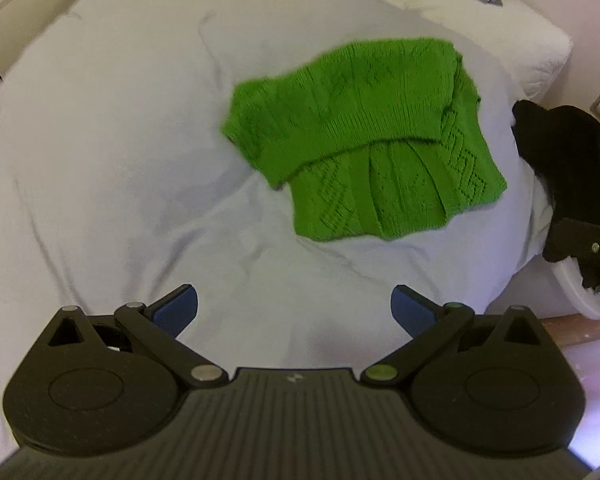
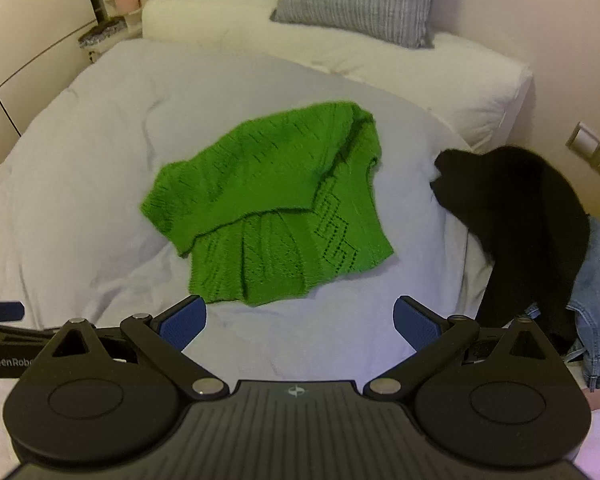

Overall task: Fold clothes
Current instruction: 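Grasp the green vest edge with the left gripper while the right gripper grasps another edge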

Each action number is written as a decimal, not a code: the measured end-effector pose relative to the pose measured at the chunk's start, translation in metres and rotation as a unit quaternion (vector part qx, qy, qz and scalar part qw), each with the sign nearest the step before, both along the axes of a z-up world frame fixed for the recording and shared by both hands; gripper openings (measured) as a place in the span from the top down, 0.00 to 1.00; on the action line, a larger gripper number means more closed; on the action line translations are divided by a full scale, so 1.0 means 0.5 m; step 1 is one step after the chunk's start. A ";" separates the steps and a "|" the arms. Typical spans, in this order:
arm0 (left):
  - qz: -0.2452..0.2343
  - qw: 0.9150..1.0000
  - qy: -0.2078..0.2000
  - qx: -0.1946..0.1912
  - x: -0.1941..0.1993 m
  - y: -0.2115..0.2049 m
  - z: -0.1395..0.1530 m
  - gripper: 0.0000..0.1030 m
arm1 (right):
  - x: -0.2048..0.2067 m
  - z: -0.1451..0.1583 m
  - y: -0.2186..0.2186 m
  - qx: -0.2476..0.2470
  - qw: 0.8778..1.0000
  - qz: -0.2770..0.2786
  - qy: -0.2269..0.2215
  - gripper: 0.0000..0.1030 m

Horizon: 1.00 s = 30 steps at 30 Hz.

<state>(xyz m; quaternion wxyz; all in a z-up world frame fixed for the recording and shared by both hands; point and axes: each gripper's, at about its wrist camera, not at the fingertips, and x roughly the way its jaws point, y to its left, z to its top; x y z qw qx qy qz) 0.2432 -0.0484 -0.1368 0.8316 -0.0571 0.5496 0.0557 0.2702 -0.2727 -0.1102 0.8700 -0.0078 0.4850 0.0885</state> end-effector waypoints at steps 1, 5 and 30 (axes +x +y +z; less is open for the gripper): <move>0.005 1.000 0.003 -0.009 0.006 0.000 -0.016 0.01 | 0.011 -0.014 -0.008 0.001 1.000 0.001 0.006 0.00; 0.016 0.999 0.012 -0.039 0.025 0.003 -0.087 0.05 | 0.054 -0.069 -0.035 0.004 0.999 0.002 0.032 0.00; 0.287 0.917 0.076 -0.268 0.147 0.100 -0.384 0.19 | 0.218 -0.340 -0.159 0.201 0.964 -0.119 0.126 0.20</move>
